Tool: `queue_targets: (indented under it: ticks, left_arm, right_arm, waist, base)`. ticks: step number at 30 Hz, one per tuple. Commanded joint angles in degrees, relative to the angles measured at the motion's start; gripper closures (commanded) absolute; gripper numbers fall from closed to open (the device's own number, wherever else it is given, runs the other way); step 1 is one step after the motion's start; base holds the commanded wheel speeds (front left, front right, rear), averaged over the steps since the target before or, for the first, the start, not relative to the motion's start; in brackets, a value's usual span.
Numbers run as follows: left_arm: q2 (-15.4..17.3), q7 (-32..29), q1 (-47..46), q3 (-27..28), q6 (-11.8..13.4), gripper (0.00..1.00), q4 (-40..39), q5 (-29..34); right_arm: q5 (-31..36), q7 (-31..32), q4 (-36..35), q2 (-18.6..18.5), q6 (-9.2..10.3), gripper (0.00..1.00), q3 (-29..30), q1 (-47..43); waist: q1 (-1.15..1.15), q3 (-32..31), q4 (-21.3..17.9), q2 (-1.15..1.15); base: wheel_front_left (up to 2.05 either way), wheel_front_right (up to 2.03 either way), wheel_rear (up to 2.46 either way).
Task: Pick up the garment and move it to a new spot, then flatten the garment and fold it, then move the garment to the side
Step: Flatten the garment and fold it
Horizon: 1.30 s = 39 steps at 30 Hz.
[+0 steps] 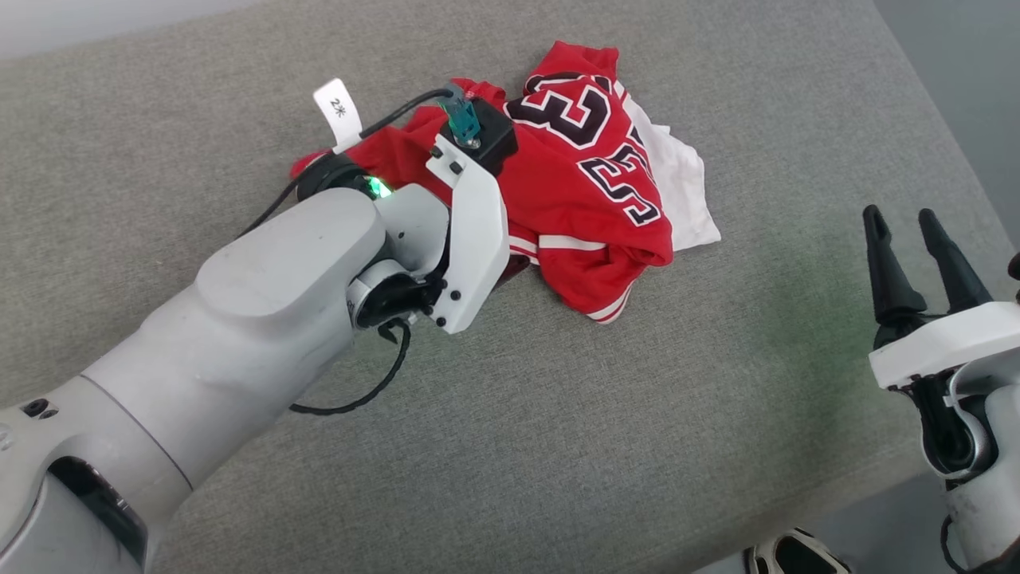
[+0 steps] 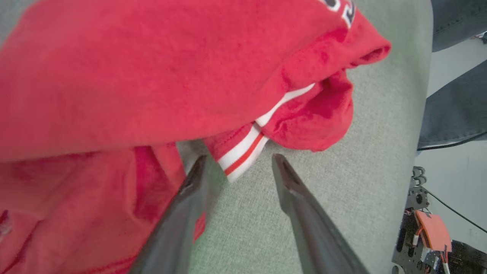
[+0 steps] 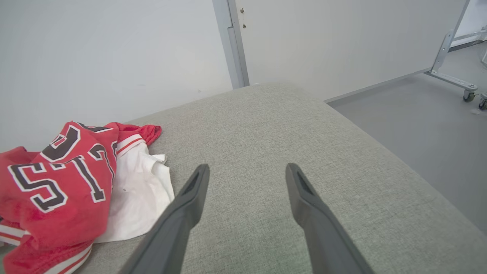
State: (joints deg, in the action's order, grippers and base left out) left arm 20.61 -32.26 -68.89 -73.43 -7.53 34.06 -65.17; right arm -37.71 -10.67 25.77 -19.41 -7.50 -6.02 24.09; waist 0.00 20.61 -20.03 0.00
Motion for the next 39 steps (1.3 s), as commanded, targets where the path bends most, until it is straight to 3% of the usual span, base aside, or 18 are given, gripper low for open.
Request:
queue_targets:
  ticks: [1, 3, 4, 7, 8, 10, 11, 12, 20, 25, 29, 30, 32, 34, 39]
  left_arm:
    - [0.06, 0.67, 0.31, 0.32, 0.15, 0.21, -0.21, -0.92]
    - [0.08, 3.71, -0.72, 1.39, 0.15, 0.08, 1.69, -0.81]
    - [0.00, 4.89, -1.23, 1.77, 0.16, 0.06, 2.63, -0.50]
    - [-0.95, 7.05, -1.81, 2.90, 0.15, 0.17, 4.82, -1.72]
    - [-1.24, 7.58, -2.11, 3.33, 0.15, 0.45, 5.50, -2.34]
    - [-1.65, 8.77, -2.88, 4.11, 0.15, 0.69, 7.06, -3.07]
    - [-1.76, 9.49, -3.21, 4.40, 0.16, 0.96, 8.07, -3.28]
    - [-1.96, 10.26, -3.51, 4.58, 0.15, 1.00, 8.89, -3.49]
    - [-7.05, 18.63, -8.76, 8.67, 0.15, 1.00, 15.78, -5.59]
    - [-11.28, 22.80, -11.65, 6.54, 0.15, 1.00, 21.50, -2.86]
    - [-12.97, 21.99, -11.20, 3.16, 0.16, 1.00, 26.72, 0.55]
    - [-12.98, 21.83, -10.97, 2.55, 0.15, 0.99, 27.46, 1.11]
    - [-12.91, 20.70, -9.91, 1.64, 0.15, 0.55, 27.51, 1.96]
    - [-12.18, 19.22, -9.49, 1.00, 0.16, 0.02, 25.98, 3.13]
    - [-8.65, 10.99, -7.80, 0.08, 0.16, 0.00, 15.84, 5.05]
  right_arm:
    - [-0.06, -0.26, -0.26, -0.08, 0.02, 0.00, 0.19, -0.30]
    - [-0.23, -0.38, -0.14, 0.13, 0.02, 0.00, 0.39, -0.48]
    - [-0.23, -0.42, -0.14, 0.30, 0.02, 0.00, 0.27, -0.42]
    - [-0.17, -0.44, -0.02, 0.69, 0.02, 0.00, -0.27, -0.05]
    - [-0.19, -0.44, 0.05, 0.78, 0.02, 0.00, -0.47, 0.09]
    - [-0.24, -0.49, 0.14, 1.12, 0.02, 0.00, -0.83, 0.40]
    - [-0.28, -0.55, 0.16, 1.36, 0.02, 0.00, -1.10, 0.59]
    - [-0.30, -0.62, 0.15, 1.57, 0.02, 0.00, -1.40, 0.79]
    - [-1.23, -1.64, 0.95, 2.91, 0.02, 0.00, -3.21, 1.73]
    - [-2.29, -2.36, 1.88, 4.39, 0.02, 0.00, -5.63, 3.00]
    - [-3.20, -3.03, 2.83, 4.88, 0.02, 0.00, -7.38, 3.76]
    - [-3.42, -3.15, 3.10, 4.92, 0.02, 0.00, -7.76, 3.81]
    - [-3.91, -3.44, 3.58, 4.64, 0.02, 0.00, -8.02, 3.77]
    - [-4.18, -3.73, 4.02, 4.10, 0.02, 0.00, -7.94, 3.32]
    - [-4.42, -4.21, 4.94, 3.38, 0.02, 0.00, -7.91, 3.00]
  waist:
    - [0.00, 0.22, -0.24, 0.00]
    - [0.00, 0.68, -0.78, 0.00]
    - [0.00, 0.80, -1.00, 0.00]
    - [0.00, 0.86, -1.76, 0.00]
    - [0.00, 0.87, -2.02, 0.00]
    - [0.00, 0.92, -2.54, 0.00]
    - [0.00, 1.01, -2.86, 0.00]
    - [0.00, 1.14, -3.22, 0.00]
    - [0.00, 2.68, -6.09, 0.00]
    - [0.00, 4.05, -8.24, 0.00]
    - [0.00, 4.76, -9.55, 0.00]
    - [0.00, 4.80, -9.78, 0.00]
    - [0.00, 4.69, -9.92, 0.00]
    - [0.00, 4.27, -9.51, 0.00]
    - [0.00, 3.02, -7.44, 0.00]
  base:
    - [0.00, 0.00, 0.00]
    - [0.00, 0.00, 0.00]
    - [0.00, 0.00, 0.00]
    - [0.00, 0.00, 0.00]
    - [0.00, 0.00, 0.00]
    - [0.00, 0.00, 0.00]
    - [0.00, 0.00, 0.00]
    - [0.00, 0.00, 0.00]
    - [0.00, 0.00, 0.00]
    - [0.00, 0.00, 0.00]
    - [0.00, 0.00, 0.00]
    - [0.00, 0.00, 0.00]
    - [0.00, 0.00, 0.00]
    - [0.00, 0.00, 0.00]
    - [0.00, 0.00, 0.00]
